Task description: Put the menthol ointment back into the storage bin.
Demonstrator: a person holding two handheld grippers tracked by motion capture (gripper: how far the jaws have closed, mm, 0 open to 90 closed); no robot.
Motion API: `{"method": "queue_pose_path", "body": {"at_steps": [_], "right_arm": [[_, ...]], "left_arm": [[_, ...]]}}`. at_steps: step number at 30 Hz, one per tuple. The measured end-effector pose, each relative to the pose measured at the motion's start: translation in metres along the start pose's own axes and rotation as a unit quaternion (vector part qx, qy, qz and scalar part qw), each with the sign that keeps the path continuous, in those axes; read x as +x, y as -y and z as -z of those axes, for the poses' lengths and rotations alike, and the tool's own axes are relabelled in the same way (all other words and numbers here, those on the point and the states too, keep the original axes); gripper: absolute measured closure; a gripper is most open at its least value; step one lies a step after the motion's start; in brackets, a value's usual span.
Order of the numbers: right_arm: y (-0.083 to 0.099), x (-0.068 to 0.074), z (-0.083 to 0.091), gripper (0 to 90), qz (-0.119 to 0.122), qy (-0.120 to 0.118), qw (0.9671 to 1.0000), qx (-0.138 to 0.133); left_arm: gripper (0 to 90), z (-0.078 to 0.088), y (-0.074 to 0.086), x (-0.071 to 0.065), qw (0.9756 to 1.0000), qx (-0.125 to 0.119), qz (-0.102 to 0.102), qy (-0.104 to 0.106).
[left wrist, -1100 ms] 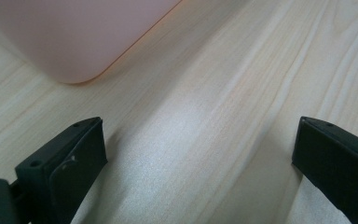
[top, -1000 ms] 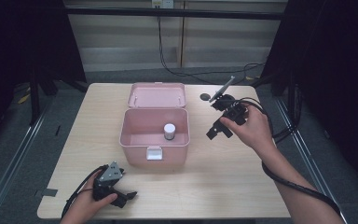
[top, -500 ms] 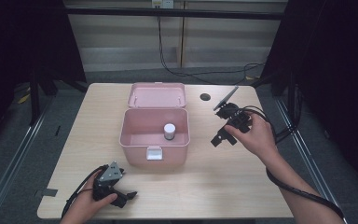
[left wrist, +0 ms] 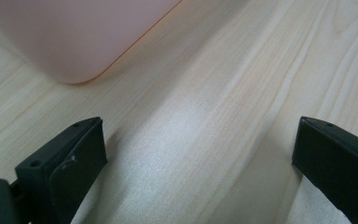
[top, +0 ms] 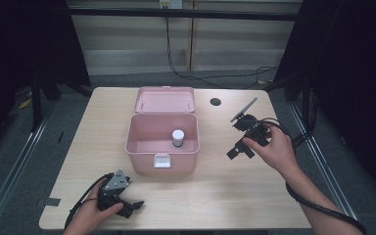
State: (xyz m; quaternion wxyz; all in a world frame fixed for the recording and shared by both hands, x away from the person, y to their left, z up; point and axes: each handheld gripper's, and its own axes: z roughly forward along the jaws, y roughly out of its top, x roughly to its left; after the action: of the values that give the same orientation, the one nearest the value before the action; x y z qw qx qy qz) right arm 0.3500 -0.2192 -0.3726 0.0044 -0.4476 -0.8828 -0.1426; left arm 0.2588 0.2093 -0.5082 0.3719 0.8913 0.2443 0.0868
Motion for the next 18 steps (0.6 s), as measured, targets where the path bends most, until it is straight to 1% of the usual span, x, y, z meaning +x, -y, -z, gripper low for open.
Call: {"method": "queue_pose_path", "body": {"at_steps": [4, 9, 11, 13, 18], "right_arm": [[0.008, -0.003, -0.005, 17.4, -0.001, -0.01, 0.9999, -0.002], [0.016, -0.006, -0.011, 17.6, -0.001, -0.012, 0.9999, -0.004], [0.019, -0.006, -0.012, 17.7, -0.001, -0.015, 0.9999, -0.004], [0.022, -0.007, -0.014, 17.7, 0.001, -0.013, 0.9999, -0.002], [0.03, -0.008, -0.021, 17.9, 0.003, -0.01, 0.9999, 0.001]], "left_arm": [[2.2, 0.0, 0.0, 0.0, 1.0, 0.0, 0.0, 0.0], [2.2, 0.0, 0.0, 0.0, 1.0, 0.001, -0.002, -0.002], [2.2, 0.0, 0.0, 0.0, 1.0, 0.0, 0.0, 0.0], [2.2, 0.0, 0.0, 0.0, 1.0, 0.0, -0.003, -0.002], [2.1, 0.0, 0.0, 0.0, 1.0, 0.0, 0.0, 0.0]]}}
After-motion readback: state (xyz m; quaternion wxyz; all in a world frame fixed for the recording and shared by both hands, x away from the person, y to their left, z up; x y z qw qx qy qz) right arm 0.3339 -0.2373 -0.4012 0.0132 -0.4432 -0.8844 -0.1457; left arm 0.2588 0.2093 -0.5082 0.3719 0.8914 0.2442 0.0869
